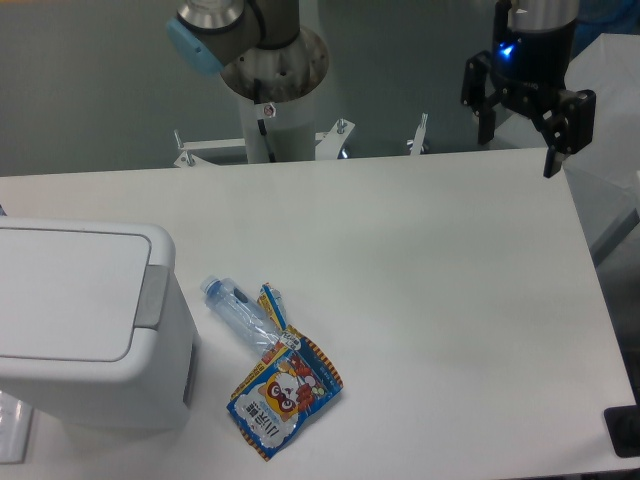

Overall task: Open the trash can
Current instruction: 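Move the open gripper across the table toward the white trash can lid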

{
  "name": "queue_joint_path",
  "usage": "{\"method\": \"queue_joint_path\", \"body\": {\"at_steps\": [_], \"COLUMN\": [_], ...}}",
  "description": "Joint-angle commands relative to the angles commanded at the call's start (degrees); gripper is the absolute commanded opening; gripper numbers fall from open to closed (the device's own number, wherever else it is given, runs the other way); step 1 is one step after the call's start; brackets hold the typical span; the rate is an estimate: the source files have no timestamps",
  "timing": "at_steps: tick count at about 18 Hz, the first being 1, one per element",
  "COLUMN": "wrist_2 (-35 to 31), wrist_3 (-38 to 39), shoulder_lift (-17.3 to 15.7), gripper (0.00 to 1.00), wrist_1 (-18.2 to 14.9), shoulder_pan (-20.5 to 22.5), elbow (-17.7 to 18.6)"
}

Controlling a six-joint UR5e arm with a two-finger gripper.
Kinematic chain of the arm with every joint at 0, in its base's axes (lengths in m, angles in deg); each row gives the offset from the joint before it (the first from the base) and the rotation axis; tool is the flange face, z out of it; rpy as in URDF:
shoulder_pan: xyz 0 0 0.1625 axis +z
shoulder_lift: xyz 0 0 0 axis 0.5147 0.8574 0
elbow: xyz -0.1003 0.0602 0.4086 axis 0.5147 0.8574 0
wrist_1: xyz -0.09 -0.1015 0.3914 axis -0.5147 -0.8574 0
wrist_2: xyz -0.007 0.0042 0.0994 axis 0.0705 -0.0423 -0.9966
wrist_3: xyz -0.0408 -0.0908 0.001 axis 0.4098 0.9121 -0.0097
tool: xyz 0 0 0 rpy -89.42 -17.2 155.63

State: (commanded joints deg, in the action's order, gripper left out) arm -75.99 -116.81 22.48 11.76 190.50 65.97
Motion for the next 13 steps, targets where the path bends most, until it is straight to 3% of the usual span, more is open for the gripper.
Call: {"method": "queue_joint_path", "body": {"at_steps": [5, 8, 13], "wrist_2": [0.2, 1.9, 2.5], "wrist_3": [4.4, 12.9, 31.3], "shoulder_lift": [-0.2, 0.0, 1.5], "gripper": [1.0, 1.0, 1.0], "wrist_1": [0.1, 0.2, 8.4], "shoulder_pan": [-0.8, -1.8, -7.6], "elbow": [0.0, 0.1, 1.4]}}
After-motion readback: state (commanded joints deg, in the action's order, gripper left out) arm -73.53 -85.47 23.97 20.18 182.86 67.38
